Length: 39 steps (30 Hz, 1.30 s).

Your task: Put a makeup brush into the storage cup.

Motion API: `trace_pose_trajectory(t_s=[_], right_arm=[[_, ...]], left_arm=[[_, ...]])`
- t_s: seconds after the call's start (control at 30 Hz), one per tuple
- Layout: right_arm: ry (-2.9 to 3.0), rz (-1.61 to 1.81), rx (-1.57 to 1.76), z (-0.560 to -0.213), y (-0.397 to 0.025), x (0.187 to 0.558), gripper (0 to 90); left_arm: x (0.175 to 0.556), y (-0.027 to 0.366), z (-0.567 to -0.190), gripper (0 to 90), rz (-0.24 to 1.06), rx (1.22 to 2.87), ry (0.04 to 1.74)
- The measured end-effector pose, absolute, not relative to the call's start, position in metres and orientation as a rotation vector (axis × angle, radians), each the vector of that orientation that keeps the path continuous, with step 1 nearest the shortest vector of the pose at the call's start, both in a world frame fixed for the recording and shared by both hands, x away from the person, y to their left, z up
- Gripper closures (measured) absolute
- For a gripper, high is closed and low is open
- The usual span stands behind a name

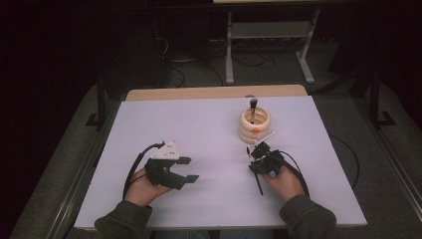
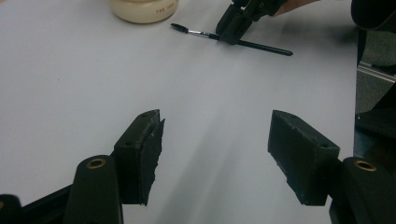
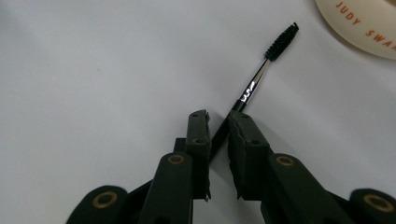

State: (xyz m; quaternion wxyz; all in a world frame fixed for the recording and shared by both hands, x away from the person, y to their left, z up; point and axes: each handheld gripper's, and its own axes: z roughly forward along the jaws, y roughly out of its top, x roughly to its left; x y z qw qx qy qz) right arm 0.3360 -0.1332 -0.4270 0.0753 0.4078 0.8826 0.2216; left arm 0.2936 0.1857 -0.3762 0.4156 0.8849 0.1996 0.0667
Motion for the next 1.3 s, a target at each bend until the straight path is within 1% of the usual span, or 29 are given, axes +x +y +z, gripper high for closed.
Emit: trace_pose_trajectory(t_s=[0.2,0.4,0.6,0.9,1.3], right_arm=[[2.643,0.675,1.220,-0.426,-0.131,0.336,81.4],[2.641,0.645,1.232,-0.428,-0.129,0.337,78.9],[2.683,0.642,1.222,-0.426,-0.131,0.341,85.2],[2.707,0.645,1.179,-0.425,-0.132,0.343,85.4],[2.713,0.751,1.140,-0.410,-0.136,0.336,85.4]], left_arm=[[0.294,0.186,-0.376,34.4,0.162,2.219,0.504],[0.294,0.185,-0.377,34.3,0.161,2.220,0.506],[0.293,0.184,-0.376,34.4,0.164,2.224,0.499],[0.294,0.186,-0.377,34.3,0.161,2.220,0.505],[0.294,0.184,-0.377,34.4,0.156,2.224,0.505]])
